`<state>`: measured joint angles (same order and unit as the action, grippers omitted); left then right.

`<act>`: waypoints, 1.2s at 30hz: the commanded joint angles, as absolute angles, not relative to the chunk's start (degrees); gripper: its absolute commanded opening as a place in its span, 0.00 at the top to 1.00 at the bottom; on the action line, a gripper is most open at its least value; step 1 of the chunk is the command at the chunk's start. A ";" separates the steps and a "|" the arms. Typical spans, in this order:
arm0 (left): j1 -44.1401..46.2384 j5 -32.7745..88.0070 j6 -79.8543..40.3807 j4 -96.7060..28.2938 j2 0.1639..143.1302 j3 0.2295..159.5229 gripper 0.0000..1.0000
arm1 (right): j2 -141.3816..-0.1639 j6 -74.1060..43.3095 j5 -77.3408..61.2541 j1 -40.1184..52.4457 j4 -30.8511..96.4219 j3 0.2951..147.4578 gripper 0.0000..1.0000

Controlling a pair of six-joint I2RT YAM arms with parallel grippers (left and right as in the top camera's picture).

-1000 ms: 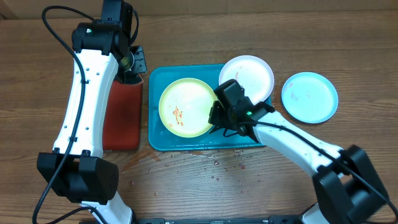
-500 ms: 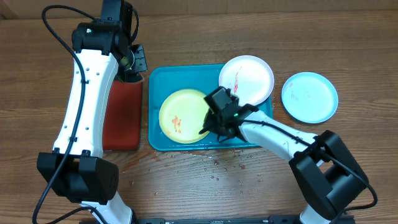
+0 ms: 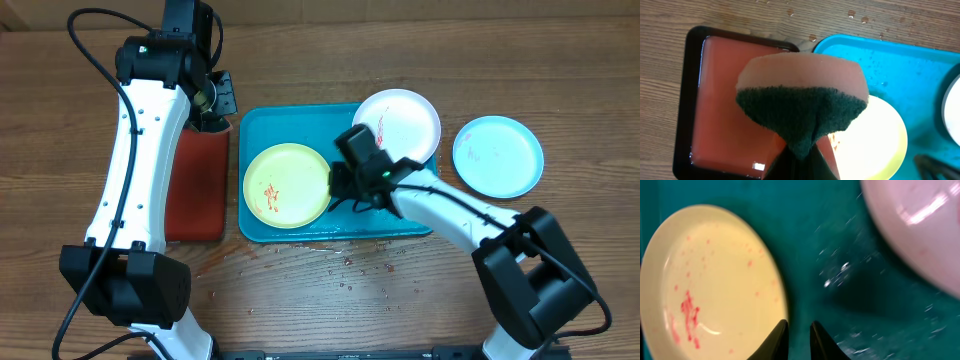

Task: Clean dirty plates on tray and stack at the side
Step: 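Slide the yellow plate left across the teal tray with the right gripper, then lower the sponge in the left gripper onto the yellow plate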

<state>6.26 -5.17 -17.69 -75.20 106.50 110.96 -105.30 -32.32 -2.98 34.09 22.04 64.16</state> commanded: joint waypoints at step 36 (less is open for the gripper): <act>9.28 0.01 -19.75 -68.58 106.15 101.49 0.96 | -112.64 -44.62 -9.50 32.97 22.74 65.71 0.96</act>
